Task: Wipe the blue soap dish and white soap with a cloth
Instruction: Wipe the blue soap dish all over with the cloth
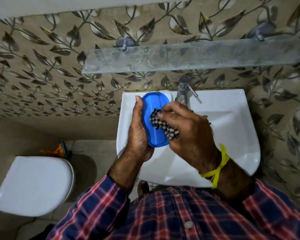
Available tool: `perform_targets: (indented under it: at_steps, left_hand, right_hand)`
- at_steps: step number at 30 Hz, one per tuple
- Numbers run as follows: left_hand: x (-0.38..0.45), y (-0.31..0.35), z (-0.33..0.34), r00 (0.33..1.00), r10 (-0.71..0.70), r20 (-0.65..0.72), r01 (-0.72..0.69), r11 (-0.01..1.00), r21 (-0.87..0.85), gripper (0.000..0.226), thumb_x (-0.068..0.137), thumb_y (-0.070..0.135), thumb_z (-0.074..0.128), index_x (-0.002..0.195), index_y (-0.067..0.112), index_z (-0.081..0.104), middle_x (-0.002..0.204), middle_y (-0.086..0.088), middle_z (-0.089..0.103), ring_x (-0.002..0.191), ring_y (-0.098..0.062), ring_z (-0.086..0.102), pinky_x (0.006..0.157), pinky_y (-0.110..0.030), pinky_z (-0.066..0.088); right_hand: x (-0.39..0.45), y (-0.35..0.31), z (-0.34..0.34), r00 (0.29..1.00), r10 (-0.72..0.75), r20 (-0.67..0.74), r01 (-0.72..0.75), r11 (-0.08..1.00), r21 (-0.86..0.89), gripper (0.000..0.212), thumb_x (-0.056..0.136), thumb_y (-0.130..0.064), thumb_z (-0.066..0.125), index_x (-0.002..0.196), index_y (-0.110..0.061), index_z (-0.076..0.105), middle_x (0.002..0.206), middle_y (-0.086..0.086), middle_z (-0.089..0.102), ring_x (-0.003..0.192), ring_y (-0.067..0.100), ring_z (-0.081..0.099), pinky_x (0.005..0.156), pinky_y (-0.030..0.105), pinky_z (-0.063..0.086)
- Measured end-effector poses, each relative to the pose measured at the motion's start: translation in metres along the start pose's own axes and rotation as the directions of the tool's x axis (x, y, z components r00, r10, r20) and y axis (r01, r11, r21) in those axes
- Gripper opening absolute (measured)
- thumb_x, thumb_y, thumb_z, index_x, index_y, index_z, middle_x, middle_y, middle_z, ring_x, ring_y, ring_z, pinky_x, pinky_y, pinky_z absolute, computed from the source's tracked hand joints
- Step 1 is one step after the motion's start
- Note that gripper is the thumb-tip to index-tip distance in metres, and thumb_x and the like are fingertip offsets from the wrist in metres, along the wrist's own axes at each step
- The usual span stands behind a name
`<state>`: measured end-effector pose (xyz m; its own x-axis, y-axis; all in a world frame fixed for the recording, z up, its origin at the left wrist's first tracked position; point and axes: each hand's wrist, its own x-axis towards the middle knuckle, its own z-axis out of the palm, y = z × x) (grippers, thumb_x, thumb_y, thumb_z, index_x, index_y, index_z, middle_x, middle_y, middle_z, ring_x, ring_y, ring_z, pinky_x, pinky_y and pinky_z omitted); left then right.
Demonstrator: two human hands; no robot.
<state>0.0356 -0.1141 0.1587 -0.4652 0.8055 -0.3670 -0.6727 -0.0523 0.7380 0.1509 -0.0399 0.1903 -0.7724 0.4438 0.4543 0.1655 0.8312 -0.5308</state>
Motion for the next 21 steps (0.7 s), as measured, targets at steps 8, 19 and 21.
perform_targets:
  at_steps: [8, 19, 21]
  left_hand:
    - [-0.008, -0.006, 0.001, 0.999, 0.033, 0.003, -0.033, 0.996, 0.078, 0.062, 0.096, 0.066, 0.038, 0.114, 0.02, 0.075, 0.108, -0.009, 0.076, 0.097, -0.023, 0.073, 0.076, -0.036, 0.06]
    - [-0.013, -0.012, -0.007, 0.993, 0.111, -0.035, -0.106, 0.985, 0.14, 0.059, 0.096, 0.063, 0.041, 0.122, 0.02, 0.071, 0.12, -0.015, 0.072, 0.108, -0.03, 0.07, 0.082, -0.038, 0.059]
    - [-0.015, -0.014, -0.005, 0.993, 0.107, -0.044, -0.099, 0.982, 0.163, 0.064, 0.087, 0.071, 0.046, 0.123, 0.024, 0.071, 0.119, -0.014, 0.073, 0.105, -0.03, 0.07, 0.084, -0.044, 0.058]
  right_hand:
    - [0.005, -0.003, 0.004, 0.995, 0.066, -0.079, -0.065, 0.998, 0.018, 0.045, 0.064, 0.007, 0.067, 0.107, -0.006, 0.071, 0.108, 0.005, 0.068, 0.088, 0.027, 0.069, 0.072, 0.038, 0.059]
    - [0.004, -0.012, 0.003, 0.999, 0.049, 0.014, -0.048, 0.998, -0.034, 0.042, 0.07, 0.001, 0.064, 0.109, -0.011, 0.07, 0.112, 0.002, 0.067, 0.087, 0.029, 0.069, 0.068, 0.041, 0.057]
    - [0.007, -0.005, 0.002, 0.979, 0.2, -0.028, -0.201, 0.979, -0.023, 0.035, 0.071, -0.001, 0.067, 0.103, -0.014, 0.07, 0.103, -0.001, 0.065, 0.083, 0.027, 0.066, 0.065, 0.041, 0.056]
